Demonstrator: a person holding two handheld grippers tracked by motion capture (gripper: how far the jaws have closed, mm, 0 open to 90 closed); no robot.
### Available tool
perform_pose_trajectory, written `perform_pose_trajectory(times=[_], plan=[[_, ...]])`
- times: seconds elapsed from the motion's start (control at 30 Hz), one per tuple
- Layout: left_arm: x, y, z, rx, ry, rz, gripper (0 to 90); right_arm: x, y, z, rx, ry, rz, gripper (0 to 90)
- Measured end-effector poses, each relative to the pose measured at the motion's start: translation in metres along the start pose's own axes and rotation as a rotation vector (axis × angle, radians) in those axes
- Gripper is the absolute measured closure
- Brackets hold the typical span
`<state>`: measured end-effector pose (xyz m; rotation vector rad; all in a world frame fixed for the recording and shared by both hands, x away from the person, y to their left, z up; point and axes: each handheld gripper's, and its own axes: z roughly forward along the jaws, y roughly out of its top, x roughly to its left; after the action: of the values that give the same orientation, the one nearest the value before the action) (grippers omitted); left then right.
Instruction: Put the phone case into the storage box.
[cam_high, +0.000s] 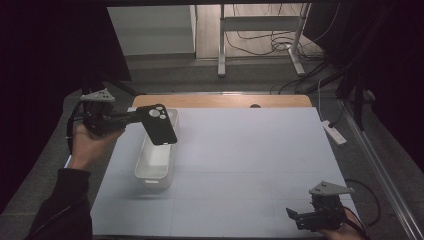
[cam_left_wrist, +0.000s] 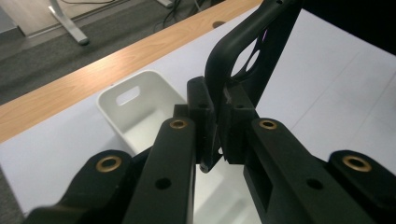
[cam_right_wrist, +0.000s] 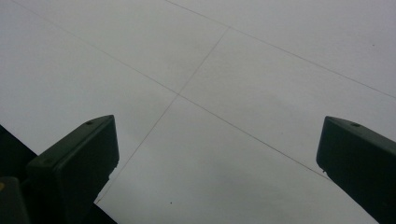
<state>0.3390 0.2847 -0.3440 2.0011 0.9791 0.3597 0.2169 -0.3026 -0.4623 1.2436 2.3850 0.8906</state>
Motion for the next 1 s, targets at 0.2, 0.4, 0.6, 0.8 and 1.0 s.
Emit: perform_pose_trajectory(times=[0.2,0.4,0.6,0.8,1.0], plan=[[0.010,-0.002,0.003,0.007,0.022,-0.004,83.9,0.001,0.000,0.001,0.004,0.002,-0.005,0.0],[0.016,-0.003,0.009,0.010,0.037,-0.007,83.9,0.000,0.000,0.001,0.005,0.006,-0.005,0.0],[0.023,-0.005,0.015,0.018,0.050,-0.012,83.9,0.001,0.000,0.001,0.004,0.007,-0.006,0.0],[0.028,-0.007,0.020,0.023,0.058,-0.018,83.9,0.001,0.000,0.001,0.011,0.007,-0.008,0.0],[0.035,-0.007,0.027,0.029,0.073,-0.016,83.9,0.001,0.000,0.001,0.011,0.008,-0.009,0.0]])
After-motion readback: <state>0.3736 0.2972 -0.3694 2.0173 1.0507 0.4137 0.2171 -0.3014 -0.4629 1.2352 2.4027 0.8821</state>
